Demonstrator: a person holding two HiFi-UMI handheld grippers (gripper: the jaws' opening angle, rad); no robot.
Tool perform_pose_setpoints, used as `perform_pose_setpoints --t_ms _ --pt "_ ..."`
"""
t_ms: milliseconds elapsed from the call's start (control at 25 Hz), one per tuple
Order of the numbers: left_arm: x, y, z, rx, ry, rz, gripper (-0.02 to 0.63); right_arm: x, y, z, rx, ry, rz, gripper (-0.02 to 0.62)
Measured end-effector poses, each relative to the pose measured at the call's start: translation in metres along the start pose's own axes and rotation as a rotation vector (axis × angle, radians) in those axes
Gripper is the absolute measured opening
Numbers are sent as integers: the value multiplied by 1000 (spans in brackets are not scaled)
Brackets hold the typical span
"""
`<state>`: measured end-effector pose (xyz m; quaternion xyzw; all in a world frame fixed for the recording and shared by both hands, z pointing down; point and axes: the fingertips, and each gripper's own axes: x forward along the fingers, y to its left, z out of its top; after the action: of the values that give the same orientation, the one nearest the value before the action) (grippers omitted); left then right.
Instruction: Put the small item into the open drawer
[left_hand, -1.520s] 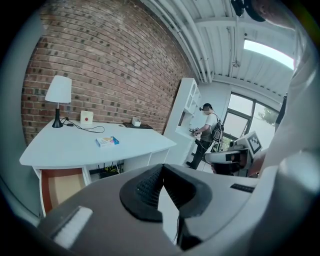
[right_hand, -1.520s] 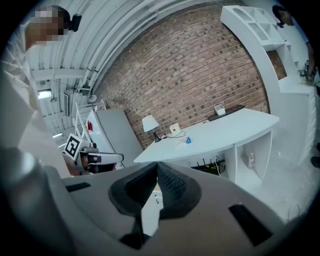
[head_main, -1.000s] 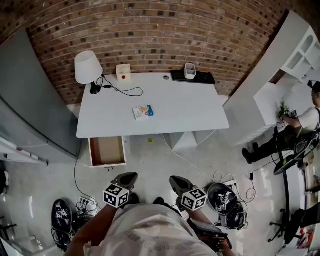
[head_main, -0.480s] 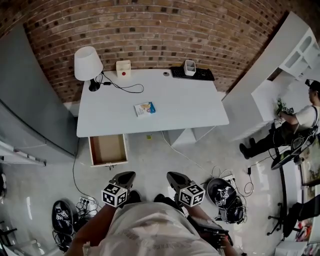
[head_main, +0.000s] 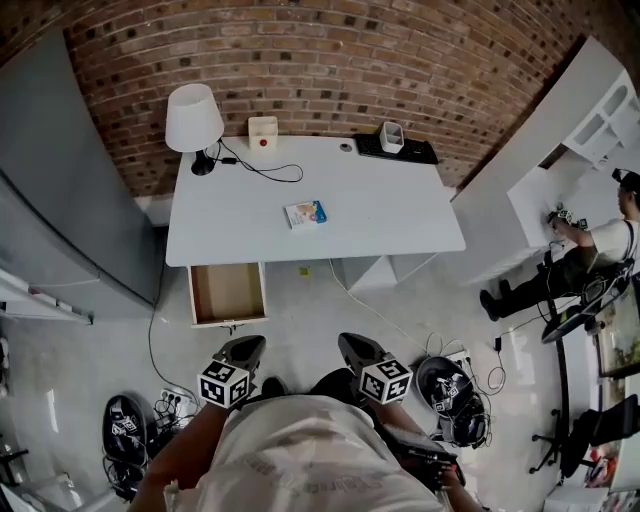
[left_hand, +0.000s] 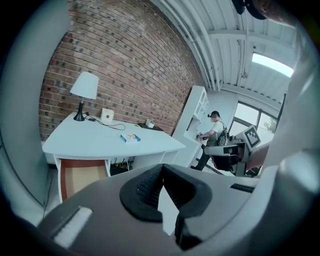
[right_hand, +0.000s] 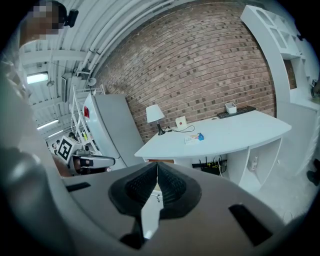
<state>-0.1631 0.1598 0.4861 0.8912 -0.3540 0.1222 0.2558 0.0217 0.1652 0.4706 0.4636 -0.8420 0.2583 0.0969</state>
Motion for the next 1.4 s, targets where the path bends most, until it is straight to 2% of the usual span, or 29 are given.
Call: perform_pose_setpoints --t_ms 320,640,920,1400 --pt "-4 13 -4 -33 -1 16 6 21 12 7 -18 11 32 6" --pt "14 30 -1 -42 32 52 6 48 -13 10 20 13 54 6" --pt "54 40 34 -29 40 79 6 72 -50 35 33 6 94 6" --pt "156 39 85 16 89 55 6 102 -135 70 79 3 115 6"
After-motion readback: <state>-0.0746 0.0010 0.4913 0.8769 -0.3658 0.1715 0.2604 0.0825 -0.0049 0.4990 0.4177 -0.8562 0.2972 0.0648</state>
